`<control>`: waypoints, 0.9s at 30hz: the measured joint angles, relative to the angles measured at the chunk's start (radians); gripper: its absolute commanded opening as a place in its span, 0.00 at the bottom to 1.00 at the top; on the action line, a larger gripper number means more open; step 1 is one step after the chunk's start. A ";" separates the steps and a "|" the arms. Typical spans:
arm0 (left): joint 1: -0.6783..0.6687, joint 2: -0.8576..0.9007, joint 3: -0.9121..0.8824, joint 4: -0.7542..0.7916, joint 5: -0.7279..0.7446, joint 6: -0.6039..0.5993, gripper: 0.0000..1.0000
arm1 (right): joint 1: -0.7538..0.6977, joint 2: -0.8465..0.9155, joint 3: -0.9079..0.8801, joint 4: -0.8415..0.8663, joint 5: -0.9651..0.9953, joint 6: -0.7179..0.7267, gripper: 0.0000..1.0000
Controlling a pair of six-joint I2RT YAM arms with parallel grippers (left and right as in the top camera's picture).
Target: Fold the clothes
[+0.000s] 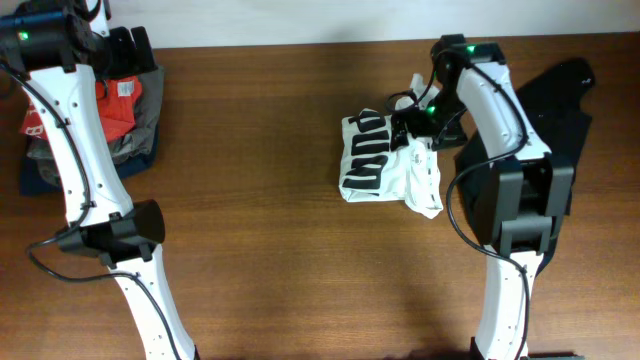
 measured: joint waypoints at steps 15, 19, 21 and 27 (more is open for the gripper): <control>-0.330 0.026 0.000 -0.007 0.117 0.071 0.99 | -0.261 -0.098 0.311 -0.105 0.000 0.105 0.99; -0.504 0.082 0.000 0.051 0.134 0.069 0.99 | -0.348 -0.097 0.311 -0.120 0.003 0.122 0.99; -0.589 0.117 0.000 0.082 0.140 0.060 0.99 | -0.387 -0.097 0.311 -0.127 0.003 0.124 0.99; -0.837 0.255 0.000 0.149 0.112 0.018 0.99 | -0.476 -0.097 0.311 -0.161 0.003 0.126 0.99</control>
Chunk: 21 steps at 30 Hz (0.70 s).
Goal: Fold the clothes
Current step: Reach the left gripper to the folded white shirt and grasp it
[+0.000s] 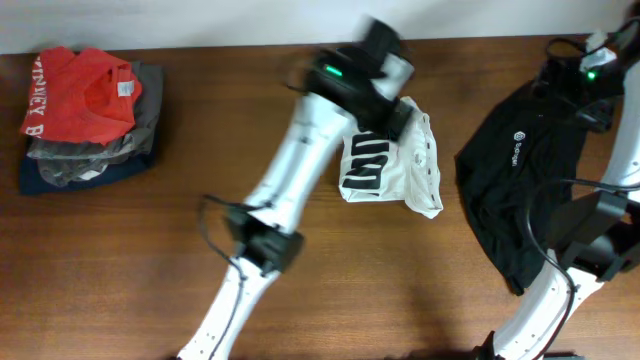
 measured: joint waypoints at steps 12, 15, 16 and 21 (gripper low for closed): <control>-0.225 0.109 -0.001 0.145 -0.164 -0.073 0.95 | -0.040 0.000 0.000 -0.017 0.000 0.000 0.99; -0.240 0.133 0.000 0.177 -0.189 -0.087 0.95 | -0.040 0.000 0.000 -0.024 0.000 0.000 0.99; -0.243 0.144 0.000 0.183 -0.193 -0.092 0.95 | -0.040 0.000 0.000 -0.024 0.000 0.000 0.99; -0.236 0.231 0.000 0.227 -0.205 -0.126 0.95 | -0.038 0.000 0.000 -0.027 -0.003 0.001 0.99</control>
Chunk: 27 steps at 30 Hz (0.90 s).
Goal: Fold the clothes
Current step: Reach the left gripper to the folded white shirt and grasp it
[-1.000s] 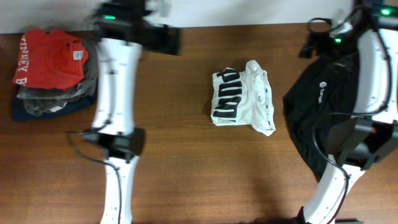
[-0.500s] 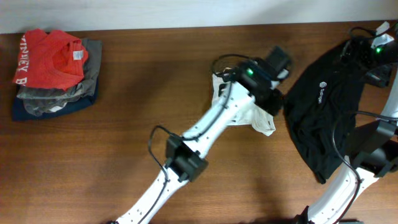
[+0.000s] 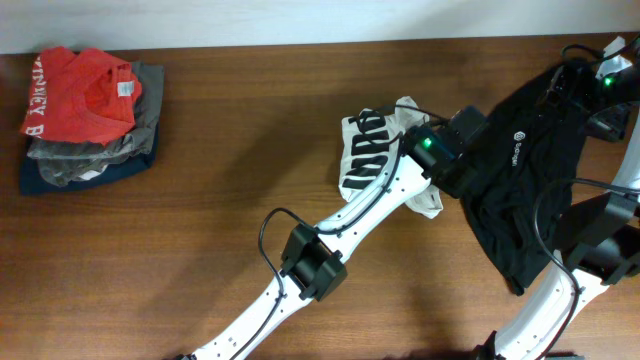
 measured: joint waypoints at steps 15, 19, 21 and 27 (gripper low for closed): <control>0.097 0.055 0.004 -0.100 -0.166 -0.055 0.95 | 0.024 0.000 0.000 0.000 -0.009 -0.010 0.99; 0.143 0.055 0.019 -0.183 -0.183 -0.055 0.96 | 0.024 0.000 0.000 0.000 -0.009 -0.011 0.99; 0.167 0.055 0.024 -0.217 -0.188 -0.055 0.96 | 0.024 0.000 0.000 0.000 -0.009 -0.012 0.99; 0.221 0.055 0.035 -0.343 -0.178 -0.059 0.45 | 0.024 0.000 0.000 0.001 -0.009 -0.013 0.99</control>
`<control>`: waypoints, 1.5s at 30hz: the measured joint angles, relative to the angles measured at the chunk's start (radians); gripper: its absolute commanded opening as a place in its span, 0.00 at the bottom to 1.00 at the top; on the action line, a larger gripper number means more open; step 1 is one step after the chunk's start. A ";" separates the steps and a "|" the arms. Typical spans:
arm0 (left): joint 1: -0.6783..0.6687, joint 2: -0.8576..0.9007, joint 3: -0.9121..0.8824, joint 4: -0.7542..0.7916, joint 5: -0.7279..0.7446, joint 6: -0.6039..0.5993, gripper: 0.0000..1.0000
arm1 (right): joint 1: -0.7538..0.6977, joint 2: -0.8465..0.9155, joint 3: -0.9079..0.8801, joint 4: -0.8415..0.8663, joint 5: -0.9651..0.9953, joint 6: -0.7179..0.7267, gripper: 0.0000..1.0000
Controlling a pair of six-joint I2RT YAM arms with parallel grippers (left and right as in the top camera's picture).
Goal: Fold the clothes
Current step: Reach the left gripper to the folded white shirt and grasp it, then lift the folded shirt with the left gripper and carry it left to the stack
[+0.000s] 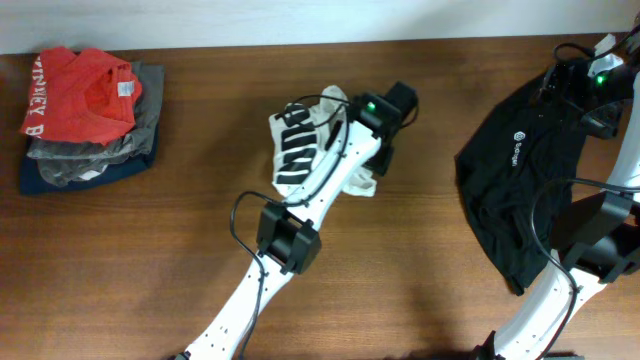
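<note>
A white shirt with black lettering (298, 140) lies crumpled at the table's middle back. My left arm reaches diagonally across it, and my left gripper (390, 108) sits at the shirt's right edge, seemingly shut on the cloth; its fingers are hidden under the wrist. A black shirt (520, 170) lies spread out on the right side of the table. My right gripper (592, 75) is at that shirt's upper right edge, its fingers too small to read.
A stack of folded clothes (85, 110), red on top of grey and navy, sits at the back left. The right arm's base and links (590, 240) stand over the black shirt's lower right part. Brown wooden table (150, 250).
My left gripper has moved left and slightly back, and the white shirt has shifted left with it, away from the black shirt. The right arm and black shirt have not moved.
First my right gripper was at the white shirt and my left over the folded stack. Then the right was at the black shirt's top edge and the left reached the white shirt. The left was later at its right edge, and now the shirt lies further left.
</note>
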 measured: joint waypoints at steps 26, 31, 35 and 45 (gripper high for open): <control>0.305 -0.277 -0.012 -0.095 0.005 0.193 0.00 | 0.001 0.000 0.000 0.008 0.000 0.000 0.99; 0.365 -0.417 -0.012 -0.080 -0.011 0.278 0.00 | 0.007 0.000 0.000 0.010 0.000 0.000 0.99; 0.419 -0.472 -0.012 -0.053 -0.023 0.355 0.00 | 0.018 0.000 0.000 0.011 0.000 0.000 0.99; 0.562 -0.490 -0.012 0.073 -0.190 0.463 0.00 | 0.054 0.000 0.000 0.011 0.000 0.000 0.99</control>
